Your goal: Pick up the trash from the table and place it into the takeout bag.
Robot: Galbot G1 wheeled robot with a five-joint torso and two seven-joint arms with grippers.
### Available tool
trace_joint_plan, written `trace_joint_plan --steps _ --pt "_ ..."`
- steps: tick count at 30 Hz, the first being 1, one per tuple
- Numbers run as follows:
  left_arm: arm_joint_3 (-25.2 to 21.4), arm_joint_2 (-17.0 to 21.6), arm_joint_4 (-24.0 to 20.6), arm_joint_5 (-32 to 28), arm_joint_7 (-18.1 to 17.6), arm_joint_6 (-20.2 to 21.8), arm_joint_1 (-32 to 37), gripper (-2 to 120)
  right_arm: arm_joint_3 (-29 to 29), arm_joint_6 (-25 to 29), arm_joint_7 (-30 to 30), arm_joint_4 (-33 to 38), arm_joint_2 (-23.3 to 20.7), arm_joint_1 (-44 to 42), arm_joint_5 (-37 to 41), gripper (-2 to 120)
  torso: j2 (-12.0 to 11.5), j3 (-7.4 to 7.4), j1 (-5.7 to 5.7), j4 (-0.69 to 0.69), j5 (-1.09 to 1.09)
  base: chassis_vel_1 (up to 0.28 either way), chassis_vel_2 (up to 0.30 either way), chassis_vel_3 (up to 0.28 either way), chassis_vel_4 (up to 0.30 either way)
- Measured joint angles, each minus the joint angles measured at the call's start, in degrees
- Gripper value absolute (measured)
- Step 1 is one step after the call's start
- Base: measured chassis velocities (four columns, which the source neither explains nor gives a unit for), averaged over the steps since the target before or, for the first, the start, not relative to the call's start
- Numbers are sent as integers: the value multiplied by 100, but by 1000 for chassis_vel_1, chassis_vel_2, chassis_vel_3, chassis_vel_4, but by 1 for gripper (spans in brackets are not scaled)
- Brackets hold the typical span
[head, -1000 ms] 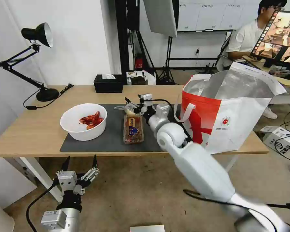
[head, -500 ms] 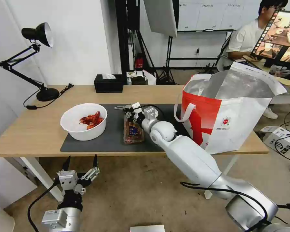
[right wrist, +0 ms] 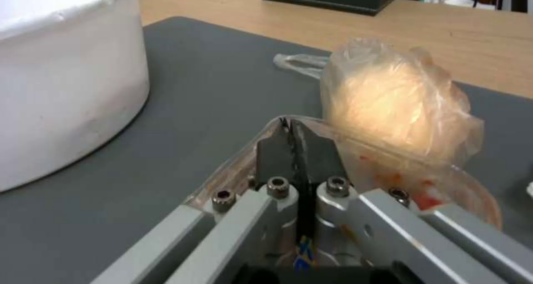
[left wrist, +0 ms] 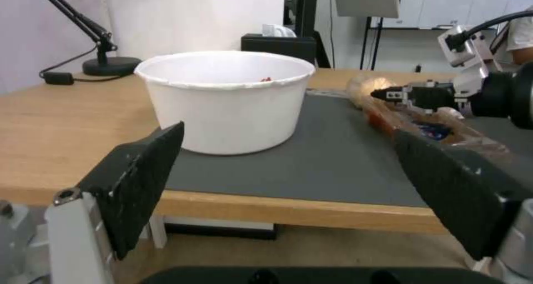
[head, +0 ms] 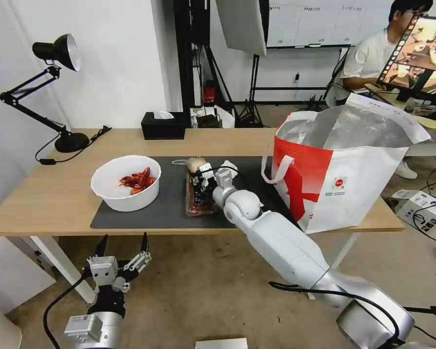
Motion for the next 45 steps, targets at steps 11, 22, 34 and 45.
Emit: trace_joint_plan --steps 11,22,34,45 --pt "-6 37 -18 -23 1 -4 -12 100 71 -22 170 347 12 -67 151 0 0 0 0 0 0 0 0 0 0" --pt "-4 250 -218 -520 -2 263 -184 100 190 272 61 1140 -434 -210 147 0 0 0 0 1 0 0 0 0 0" --pt "144 1798 -31 -4996 21 1553 -1622 100 300 531 -18 1579 -1061 -451 236 0 0 0 0 -1 0 0 0 0 0" --pt "375 2314 1274 -7676 -14 2244 -3091 100 -97 593 -46 1333 -1033 -46 426 0 -1 1 1 1 -2 0 0 0 0"
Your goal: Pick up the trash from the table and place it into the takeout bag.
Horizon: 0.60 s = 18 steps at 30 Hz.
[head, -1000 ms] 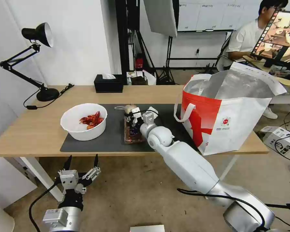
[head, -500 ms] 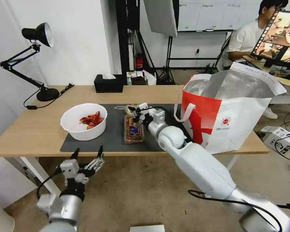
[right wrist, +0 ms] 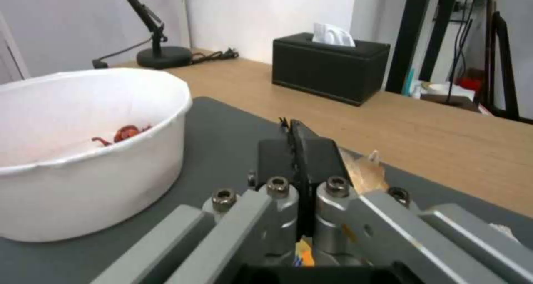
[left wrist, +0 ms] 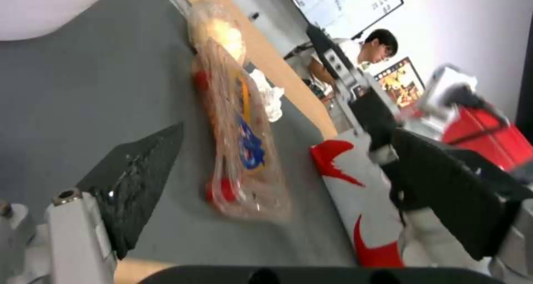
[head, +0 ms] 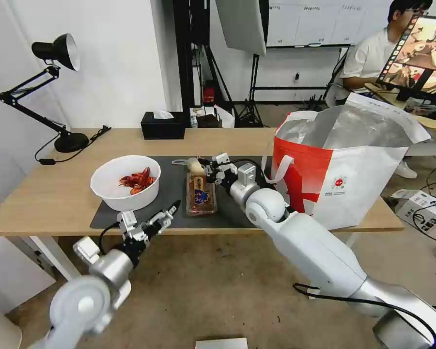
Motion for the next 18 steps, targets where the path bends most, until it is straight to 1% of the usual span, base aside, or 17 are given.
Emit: trace_joint_plan --steps 1,4,5,7,9,12,13,14,16,18 --pt "0 0 0 0 0 0 0 100 0 0 0 0 0 0 0 0 0 0 0 0 0 0 0 0 0" --pt "98 140 355 -382 -94 229 -385 100 -32 0 16 -62 29 34 2 0 0 0 0 -1 2 0 0 0 0" --pt "98 140 355 -382 -94 229 -385 100 -32 0 16 -62 29 34 2 0 0 0 0 -1 2 0 0 0 0" --pt "250 221 572 -457 -141 323 -607 100 -38 -1 20 -96 44 49 5 0 0 0 0 0 1 0 0 0 0" --pt "302 229 625 -464 -180 342 -671 100 -38 -1 20 -109 48 54 5 0 0 0 0 1 1 0 0 0 0" --pt "524 226 814 -462 -376 384 -916 100 -77 -4 21 -221 81 108 6 0 0 0 0 -1 2 0 0 0 0" --pt "524 226 814 -462 -376 384 -916 100 -77 -4 21 -221 81 108 6 0 0 0 0 -1 2 0 0 0 0" --pt "632 208 914 -435 -480 401 -1025 100 -108 -9 22 -289 108 144 1 0 0 0 0 -1 1 0 0 0 0" --pt "659 201 939 -426 -512 404 -1055 100 -118 -11 22 -309 117 153 -1 0 0 0 0 0 2 0 0 0 0" --pt "805 144 1073 -382 -724 450 -1219 100 -177 -22 23 -461 179 231 -9 0 0 0 0 0 2 0 0 0 0"
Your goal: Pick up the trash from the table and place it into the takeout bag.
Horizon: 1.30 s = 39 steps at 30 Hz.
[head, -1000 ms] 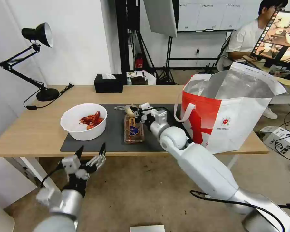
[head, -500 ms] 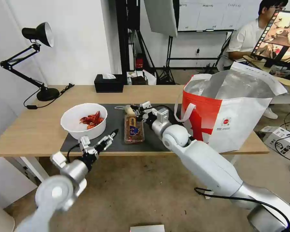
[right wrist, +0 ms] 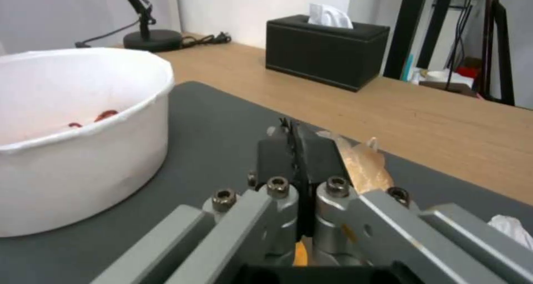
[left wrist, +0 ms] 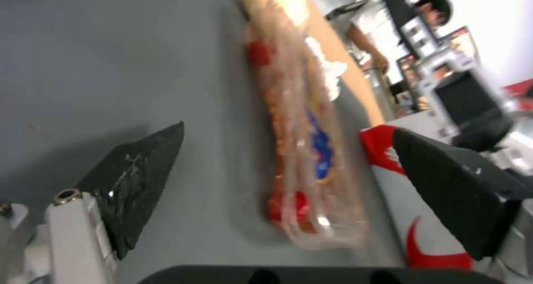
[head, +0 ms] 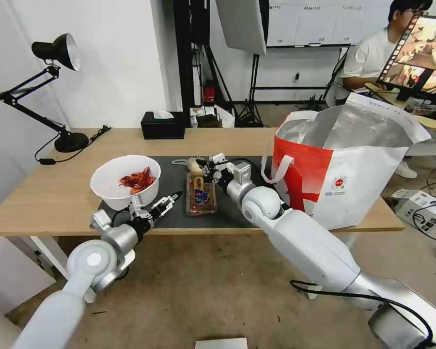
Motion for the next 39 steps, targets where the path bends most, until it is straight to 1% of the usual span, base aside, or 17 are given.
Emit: trace_joint_plan --steps 5,10,12,21,39 --pt "113 -94 74 40 -213 54 -139 100 -79 -7 2 -224 92 97 -8 0 0 0 0 0 1 0 0 0 0" --pt "158 -150 61 37 -274 71 -158 100 -109 -13 -4 -288 125 103 -13 0 0 -1 -1 1 1 0 0 0 0" --pt "198 -207 -3 -5 -341 151 -164 100 -126 -15 -15 -331 139 102 -17 0 0 -1 -1 0 1 0 0 0 0" --pt "244 -267 -153 -181 -396 197 -210 100 -148 -30 -22 -353 162 81 -21 0 0 0 -1 0 0 0 0 0 0" --pt "349 -329 -152 -219 -462 247 -282 100 -248 -191 27 -347 142 102 -19 0 0 0 -1 0 0 0 0 0 0"
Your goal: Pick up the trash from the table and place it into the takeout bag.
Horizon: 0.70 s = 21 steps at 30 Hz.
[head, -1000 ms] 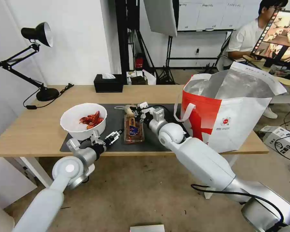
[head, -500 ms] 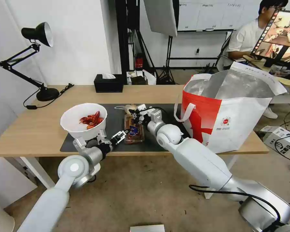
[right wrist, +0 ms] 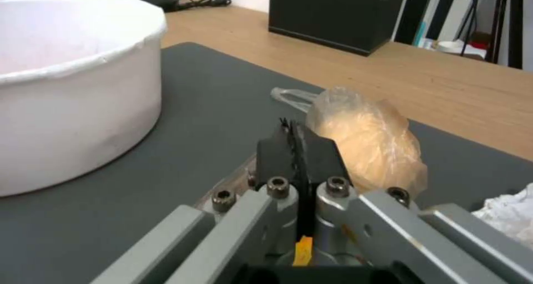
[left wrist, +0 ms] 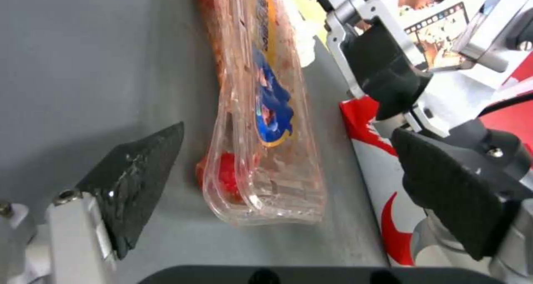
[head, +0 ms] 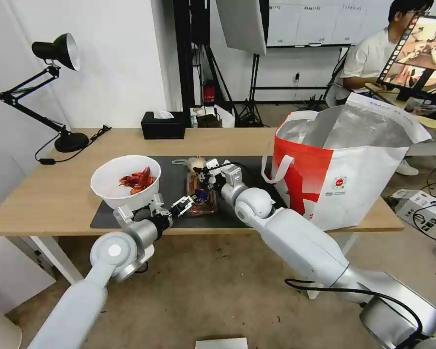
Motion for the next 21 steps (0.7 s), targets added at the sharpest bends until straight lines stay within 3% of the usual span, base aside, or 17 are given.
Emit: trace_joint_plan --steps 21 --pt "102 -53 103 -65 -101 86 -132 100 -13 -220 73 -251 59 -54 -23 0 0 0 0 0 0 0 0 0 0"
